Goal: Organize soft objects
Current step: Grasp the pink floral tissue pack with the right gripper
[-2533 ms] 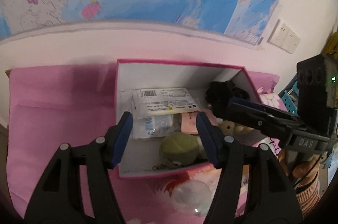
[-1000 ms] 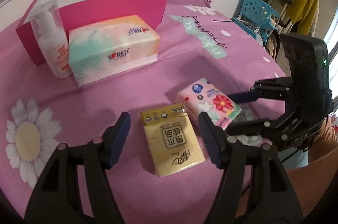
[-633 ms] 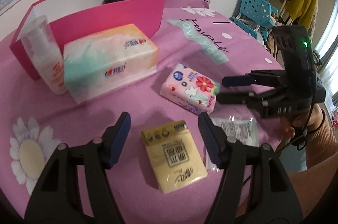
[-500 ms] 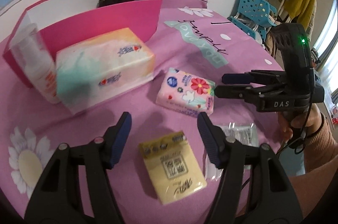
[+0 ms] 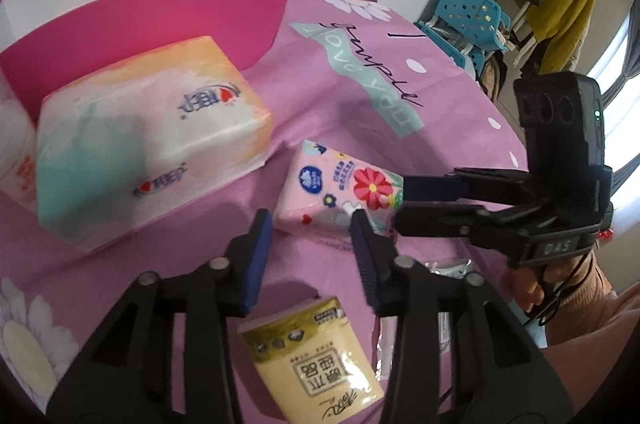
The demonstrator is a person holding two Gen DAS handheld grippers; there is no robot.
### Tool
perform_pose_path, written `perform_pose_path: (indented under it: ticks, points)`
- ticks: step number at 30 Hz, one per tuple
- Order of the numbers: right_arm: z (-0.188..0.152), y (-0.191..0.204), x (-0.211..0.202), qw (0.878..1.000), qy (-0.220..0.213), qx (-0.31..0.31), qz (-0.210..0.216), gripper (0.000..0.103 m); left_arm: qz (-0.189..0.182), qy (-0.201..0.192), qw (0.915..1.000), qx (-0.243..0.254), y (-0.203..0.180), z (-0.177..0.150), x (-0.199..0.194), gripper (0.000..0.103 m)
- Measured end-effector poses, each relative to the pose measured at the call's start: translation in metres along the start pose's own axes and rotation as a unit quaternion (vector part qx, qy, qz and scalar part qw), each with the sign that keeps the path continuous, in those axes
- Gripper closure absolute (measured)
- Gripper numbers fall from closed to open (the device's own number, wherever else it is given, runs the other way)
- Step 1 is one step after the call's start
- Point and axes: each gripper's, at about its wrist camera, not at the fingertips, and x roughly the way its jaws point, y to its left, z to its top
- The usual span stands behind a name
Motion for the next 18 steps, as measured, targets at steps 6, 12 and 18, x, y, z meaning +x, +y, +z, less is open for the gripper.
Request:
perform_pose_path:
  ticks: [6, 12, 18]
  points:
    - [0.005, -0.006, 0.006, 1.000, -0.006, 0.010, -0.010, 0.056, -0.008, 0.003, 0.9998, 0.017, -0.007, 0.001, 0.000, 0.064]
    - [0.013, -0.015, 0.006, 1.000, -0.007, 0.021, -0.014, 0.056, -0.001, 0.004, 0.9996, 0.028, -0.009, -0.001, -0.001, 0.064]
    - [0.010, -0.015, 0.003, 1.000, -0.008, 0.025, -0.016, 0.056, -0.006, 0.009, 0.9997, 0.020, -0.005, 0.001, 0.006, 0.064]
